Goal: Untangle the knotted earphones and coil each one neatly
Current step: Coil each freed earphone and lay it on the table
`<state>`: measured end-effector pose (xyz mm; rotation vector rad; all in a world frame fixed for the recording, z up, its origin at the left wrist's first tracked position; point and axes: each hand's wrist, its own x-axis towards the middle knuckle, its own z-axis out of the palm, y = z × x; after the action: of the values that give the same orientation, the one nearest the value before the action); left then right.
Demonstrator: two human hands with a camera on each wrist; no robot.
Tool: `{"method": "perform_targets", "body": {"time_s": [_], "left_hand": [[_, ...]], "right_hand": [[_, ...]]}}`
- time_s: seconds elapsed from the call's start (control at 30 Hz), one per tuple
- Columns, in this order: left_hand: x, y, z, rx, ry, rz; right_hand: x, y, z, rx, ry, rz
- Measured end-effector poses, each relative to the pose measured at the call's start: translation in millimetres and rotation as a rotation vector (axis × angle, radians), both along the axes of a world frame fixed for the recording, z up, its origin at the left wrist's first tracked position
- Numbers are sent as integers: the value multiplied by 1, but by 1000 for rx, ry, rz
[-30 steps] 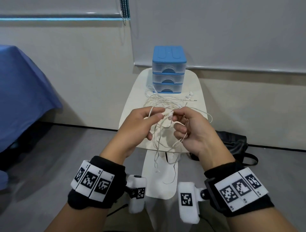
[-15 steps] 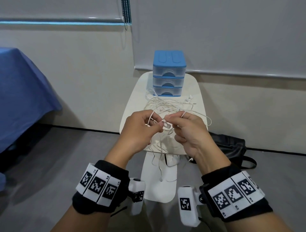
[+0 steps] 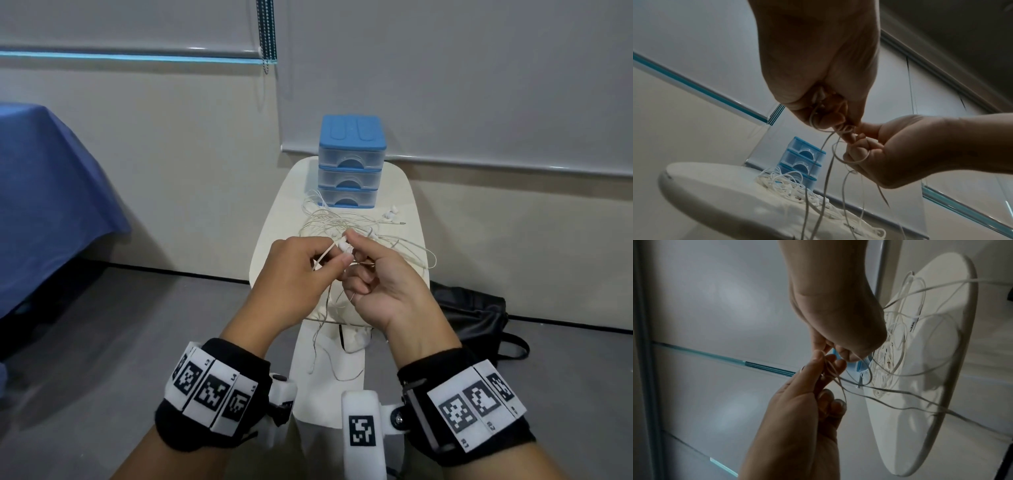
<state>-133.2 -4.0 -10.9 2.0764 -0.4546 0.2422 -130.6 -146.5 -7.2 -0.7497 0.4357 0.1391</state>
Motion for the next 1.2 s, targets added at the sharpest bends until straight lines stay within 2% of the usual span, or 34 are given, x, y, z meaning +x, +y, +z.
{"method": "perform_targets", "body": {"time_s": [0.1, 0.23, 0.37, 0.5, 0.6, 0.73, 0.83, 0.93, 1.0, 1.07, 1.13, 1.2], "left_hand": [[-3, 0, 2, -44, -3, -6], [0, 4, 4, -3, -34, 19], [-2, 3, 11, 101, -48, -25], [-2, -2, 14, 170, -146, -1], [-5, -3, 15, 154, -138, -65], [-5, 8, 14, 149, -37, -172], [-3, 23, 12, 185, 113, -286], [-4, 41, 13, 1, 210, -217], [-2, 52, 17, -72, 215, -113], [1, 57, 24, -74, 174, -47], [5, 60, 34, -80, 136, -7], [8, 63, 45, -113, 144, -22]], "right_hand": [[-1, 3, 0, -18, -55, -45], [-4, 8, 2, -236, -153, -144], [-3, 9, 6, -291, -177, -209], [-1, 11, 3, -419, -173, -165], [-1, 7, 0, -457, -148, -109], [-2, -8, -1, -531, -151, -57], [-6, -19, -1, -481, -205, -38], [-13, -39, 0, -448, -277, 15], [-18, -54, -1, -557, -309, 125], [-23, -66, -1, -773, -329, 281], [-31, -75, 2, -1028, -339, 432], [-39, -83, 8, -1193, -356, 520]]}}
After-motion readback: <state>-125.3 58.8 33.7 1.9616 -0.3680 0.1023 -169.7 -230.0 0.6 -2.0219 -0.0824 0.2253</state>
